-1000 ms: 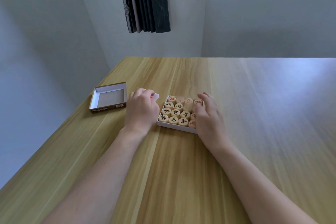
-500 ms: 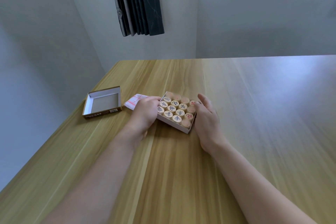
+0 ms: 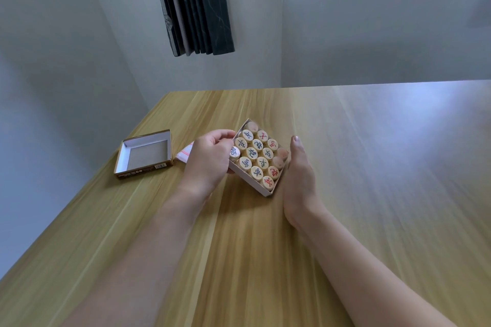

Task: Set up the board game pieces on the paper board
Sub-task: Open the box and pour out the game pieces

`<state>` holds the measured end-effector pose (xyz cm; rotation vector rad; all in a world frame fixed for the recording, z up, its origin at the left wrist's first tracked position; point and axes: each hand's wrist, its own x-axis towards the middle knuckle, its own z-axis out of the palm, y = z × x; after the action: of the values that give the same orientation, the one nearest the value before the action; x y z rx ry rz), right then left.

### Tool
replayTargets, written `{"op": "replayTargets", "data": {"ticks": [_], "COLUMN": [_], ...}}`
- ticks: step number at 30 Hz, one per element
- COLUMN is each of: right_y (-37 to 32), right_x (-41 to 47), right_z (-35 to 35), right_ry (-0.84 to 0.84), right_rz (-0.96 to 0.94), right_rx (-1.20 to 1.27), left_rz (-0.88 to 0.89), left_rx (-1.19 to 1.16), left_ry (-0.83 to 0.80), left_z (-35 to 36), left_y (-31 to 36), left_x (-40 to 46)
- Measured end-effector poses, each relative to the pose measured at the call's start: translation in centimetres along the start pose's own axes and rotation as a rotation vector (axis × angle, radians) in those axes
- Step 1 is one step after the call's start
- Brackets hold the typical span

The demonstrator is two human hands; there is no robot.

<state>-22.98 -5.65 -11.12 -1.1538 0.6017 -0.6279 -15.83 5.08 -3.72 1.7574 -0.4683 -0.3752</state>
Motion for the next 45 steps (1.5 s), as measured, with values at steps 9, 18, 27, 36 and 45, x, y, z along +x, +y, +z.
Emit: {"op": "replayTargets", "data": {"ticks": [9,18,27,36,45], "right_y": [-1.9,-0.9,-2.6,-2.9,-3.4], "right_x": [-1.8,0.0,-1.1,-1.6,-2.0], "right_z": [0.8,-0.4,-1.0,-1.4,-1.0], "right_ry": [0.029,0.052,-0.021,-0.007,0.048], "right_rz": [-0.084,-0.066,-0.184,-0.236,-0.26], "right_rx": [-0.105,-0.048,0.055,0.029,0.15], "left_rz": [0.07,0.14,0.317,0.396,0.406], "left_rx": [-0.003,-0.047,0.078,0.138,0.141], "left_ry": [-0.016,-0.142,-0.227,-0.197,-0.192], "left_z": [1.4,2.4,4.3,4.9,4.9], "left_y": [0.3,0.8,0.4,0.0,-0.3], "left_x": [-0.8,-1.9,-3.4,-3.5,-3.4]}}
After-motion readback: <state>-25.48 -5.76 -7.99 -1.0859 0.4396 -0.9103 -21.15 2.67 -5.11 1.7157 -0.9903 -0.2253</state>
